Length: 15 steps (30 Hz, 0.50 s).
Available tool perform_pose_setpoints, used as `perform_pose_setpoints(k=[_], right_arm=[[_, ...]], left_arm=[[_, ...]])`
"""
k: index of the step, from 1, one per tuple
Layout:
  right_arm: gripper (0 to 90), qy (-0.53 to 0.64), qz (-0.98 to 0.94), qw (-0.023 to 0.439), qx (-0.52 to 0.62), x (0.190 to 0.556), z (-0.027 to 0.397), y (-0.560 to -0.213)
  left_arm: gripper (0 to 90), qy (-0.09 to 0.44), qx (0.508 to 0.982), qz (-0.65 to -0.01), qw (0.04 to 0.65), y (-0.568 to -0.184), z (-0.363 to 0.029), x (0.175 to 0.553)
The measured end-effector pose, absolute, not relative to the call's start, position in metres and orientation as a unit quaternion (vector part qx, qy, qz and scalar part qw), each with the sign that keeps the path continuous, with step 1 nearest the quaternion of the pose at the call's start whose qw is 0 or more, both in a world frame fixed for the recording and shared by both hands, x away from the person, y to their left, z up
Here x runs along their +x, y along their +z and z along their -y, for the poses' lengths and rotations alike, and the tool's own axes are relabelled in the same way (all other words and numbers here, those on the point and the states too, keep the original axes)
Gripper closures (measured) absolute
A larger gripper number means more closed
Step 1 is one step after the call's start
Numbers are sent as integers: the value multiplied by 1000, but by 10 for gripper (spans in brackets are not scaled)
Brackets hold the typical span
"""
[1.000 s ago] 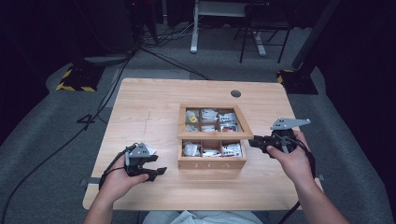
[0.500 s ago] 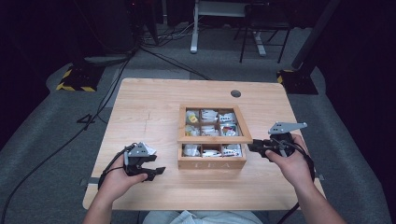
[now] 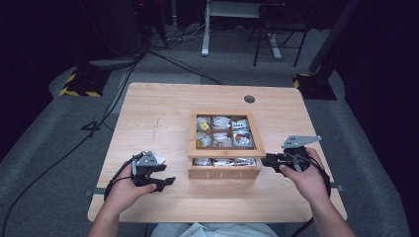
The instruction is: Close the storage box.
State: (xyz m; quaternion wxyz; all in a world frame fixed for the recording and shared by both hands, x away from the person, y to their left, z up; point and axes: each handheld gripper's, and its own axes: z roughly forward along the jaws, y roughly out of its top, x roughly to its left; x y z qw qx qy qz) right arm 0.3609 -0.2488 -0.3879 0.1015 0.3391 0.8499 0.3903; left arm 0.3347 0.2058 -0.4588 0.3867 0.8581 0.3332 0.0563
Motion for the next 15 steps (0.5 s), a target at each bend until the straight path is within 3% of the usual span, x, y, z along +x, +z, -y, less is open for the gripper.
perform_pose_setpoints(k=[15], right_arm=[[729, 366, -864, 94, 334, 360, 246, -398]], left_arm=[[384, 55, 859, -332, 385, -460, -205, 335]])
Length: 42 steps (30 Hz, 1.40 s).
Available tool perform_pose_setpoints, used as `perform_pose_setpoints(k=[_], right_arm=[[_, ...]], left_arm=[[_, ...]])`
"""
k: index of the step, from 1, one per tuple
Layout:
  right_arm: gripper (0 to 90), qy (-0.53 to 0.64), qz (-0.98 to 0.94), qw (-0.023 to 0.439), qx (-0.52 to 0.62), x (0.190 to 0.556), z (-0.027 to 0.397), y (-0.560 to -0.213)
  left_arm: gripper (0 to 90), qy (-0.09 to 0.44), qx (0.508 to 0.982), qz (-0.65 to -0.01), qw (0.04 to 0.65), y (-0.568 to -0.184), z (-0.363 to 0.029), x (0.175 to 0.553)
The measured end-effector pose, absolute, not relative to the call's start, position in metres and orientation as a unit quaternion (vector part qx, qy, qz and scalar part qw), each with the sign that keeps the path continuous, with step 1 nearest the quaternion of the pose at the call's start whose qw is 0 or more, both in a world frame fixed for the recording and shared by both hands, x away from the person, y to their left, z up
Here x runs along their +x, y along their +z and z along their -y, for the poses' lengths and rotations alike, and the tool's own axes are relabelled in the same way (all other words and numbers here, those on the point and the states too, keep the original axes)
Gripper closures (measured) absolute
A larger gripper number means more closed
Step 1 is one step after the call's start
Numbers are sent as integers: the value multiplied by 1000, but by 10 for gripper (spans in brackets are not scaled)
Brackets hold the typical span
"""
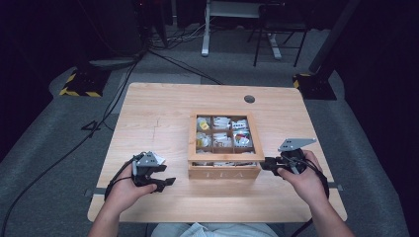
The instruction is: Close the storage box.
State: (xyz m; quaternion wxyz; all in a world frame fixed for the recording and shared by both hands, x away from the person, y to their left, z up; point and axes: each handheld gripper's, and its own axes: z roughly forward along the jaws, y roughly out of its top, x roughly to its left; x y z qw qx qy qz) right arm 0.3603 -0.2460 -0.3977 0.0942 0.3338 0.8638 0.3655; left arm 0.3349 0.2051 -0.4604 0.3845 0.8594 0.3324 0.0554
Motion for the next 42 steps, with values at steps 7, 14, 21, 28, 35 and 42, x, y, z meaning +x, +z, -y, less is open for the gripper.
perform_pose_setpoints(k=[7, 14, 21, 28, 35, 42], right_arm=[[730, 352, -871, 87, 331, 361, 245, -402], [730, 335, -879, 86, 330, 362, 242, -407], [729, 327, -882, 82, 329, 363, 241, -410], [730, 319, -885, 79, 328, 364, 240, -414], [730, 316, -887, 80, 327, 364, 239, -416], [652, 327, -884, 83, 325, 362, 243, -413]], left_arm=[[380, 55, 860, -332, 383, -461, -205, 335], [380, 52, 861, -333, 381, -462, -205, 335], [378, 52, 861, -333, 381, -462, -205, 335], [376, 52, 860, -333, 382, -462, -205, 335], [375, 54, 861, -333, 381, -462, -205, 336], [374, 55, 858, -336, 383, -462, -207, 335]])
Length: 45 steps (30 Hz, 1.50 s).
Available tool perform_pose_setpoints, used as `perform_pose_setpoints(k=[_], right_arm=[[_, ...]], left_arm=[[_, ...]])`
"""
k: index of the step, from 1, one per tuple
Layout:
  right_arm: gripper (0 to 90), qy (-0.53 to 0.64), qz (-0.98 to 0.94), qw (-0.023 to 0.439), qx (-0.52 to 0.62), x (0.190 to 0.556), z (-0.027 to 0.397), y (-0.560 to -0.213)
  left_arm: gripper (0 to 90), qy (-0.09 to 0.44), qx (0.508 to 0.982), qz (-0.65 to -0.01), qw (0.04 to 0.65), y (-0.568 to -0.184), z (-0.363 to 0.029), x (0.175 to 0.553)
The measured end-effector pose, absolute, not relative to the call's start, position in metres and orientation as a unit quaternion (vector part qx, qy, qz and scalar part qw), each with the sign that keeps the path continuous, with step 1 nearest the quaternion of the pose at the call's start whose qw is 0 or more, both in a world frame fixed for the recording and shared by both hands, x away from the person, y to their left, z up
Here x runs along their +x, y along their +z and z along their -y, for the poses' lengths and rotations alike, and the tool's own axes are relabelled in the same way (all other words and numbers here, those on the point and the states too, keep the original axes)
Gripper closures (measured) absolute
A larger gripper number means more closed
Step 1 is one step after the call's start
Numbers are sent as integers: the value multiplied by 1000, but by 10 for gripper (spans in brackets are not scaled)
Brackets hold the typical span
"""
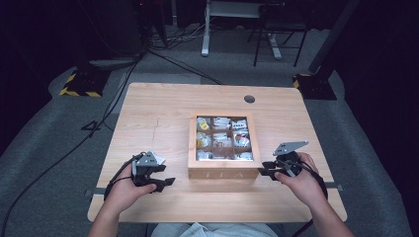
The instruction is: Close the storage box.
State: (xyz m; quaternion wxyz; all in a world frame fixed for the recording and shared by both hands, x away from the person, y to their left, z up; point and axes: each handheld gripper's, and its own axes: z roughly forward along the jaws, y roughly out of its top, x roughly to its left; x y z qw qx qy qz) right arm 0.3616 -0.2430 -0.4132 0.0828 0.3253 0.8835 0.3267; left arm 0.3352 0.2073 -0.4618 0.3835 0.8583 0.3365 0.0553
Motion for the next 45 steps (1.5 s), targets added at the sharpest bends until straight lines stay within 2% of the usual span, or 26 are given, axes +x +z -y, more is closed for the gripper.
perform_pose_setpoints(k=[9, 17, 22, 35, 45], right_arm=[[376, 382, -856, 116, 328, 370, 257, -405], [250, 394, -844, 140, 335, 382, 275, -406], [215, 405, -836, 143, 340, 390, 291, -410], [208, 404, -823, 171, 362, 409, 322, -433], [213, 386, -818, 172, 390, 421, 337, -460]], left_arm=[[373, 57, 854, -345, 385, -462, -212, 331], [366, 60, 850, -353, 387, -463, -219, 331], [362, 61, 848, -357, 386, -463, -220, 331], [288, 54, 843, -363, 392, -470, -225, 335], [264, 61, 837, -387, 382, -476, -236, 339]])
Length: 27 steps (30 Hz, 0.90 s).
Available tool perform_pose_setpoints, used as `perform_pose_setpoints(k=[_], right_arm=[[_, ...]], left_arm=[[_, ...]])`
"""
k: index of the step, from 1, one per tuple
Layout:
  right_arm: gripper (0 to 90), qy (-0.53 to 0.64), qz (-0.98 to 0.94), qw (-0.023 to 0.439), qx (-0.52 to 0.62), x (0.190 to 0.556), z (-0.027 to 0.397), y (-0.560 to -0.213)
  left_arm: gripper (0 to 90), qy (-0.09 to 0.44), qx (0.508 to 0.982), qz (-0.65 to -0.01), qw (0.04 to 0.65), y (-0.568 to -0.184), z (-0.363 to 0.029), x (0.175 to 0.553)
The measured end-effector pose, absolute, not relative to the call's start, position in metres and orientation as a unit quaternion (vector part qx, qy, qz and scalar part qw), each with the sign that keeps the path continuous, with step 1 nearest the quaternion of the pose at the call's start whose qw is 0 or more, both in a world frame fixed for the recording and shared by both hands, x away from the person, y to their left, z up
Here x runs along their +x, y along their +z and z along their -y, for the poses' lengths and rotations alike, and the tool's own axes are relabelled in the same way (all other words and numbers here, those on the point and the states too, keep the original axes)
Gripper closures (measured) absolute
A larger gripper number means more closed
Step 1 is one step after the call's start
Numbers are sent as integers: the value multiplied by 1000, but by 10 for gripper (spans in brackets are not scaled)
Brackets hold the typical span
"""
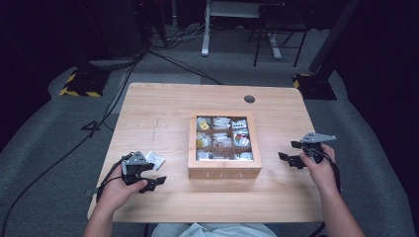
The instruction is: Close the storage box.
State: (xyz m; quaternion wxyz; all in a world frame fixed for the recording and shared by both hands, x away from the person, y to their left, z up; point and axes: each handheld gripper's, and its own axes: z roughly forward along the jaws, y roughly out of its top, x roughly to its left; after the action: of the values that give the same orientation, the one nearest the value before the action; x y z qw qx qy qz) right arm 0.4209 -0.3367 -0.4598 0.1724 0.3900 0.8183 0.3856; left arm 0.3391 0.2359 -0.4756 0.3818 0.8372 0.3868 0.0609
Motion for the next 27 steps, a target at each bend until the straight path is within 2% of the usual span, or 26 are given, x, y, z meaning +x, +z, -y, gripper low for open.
perform_pose_setpoints(k=[14, 22, 27], right_arm=[[214, 374, -817, 190, 396, 427, 341, -490], [215, 380, -819, 182, 391, 428, 341, -503], [165, 363, -829, 174, 388, 431, 342, -504]], left_arm=[[265, 67, 832, -408, 371, -479, -242, 342], [263, 83, 825, -419, 371, -479, -248, 344], [256, 89, 824, -426, 363, -481, -251, 345]])
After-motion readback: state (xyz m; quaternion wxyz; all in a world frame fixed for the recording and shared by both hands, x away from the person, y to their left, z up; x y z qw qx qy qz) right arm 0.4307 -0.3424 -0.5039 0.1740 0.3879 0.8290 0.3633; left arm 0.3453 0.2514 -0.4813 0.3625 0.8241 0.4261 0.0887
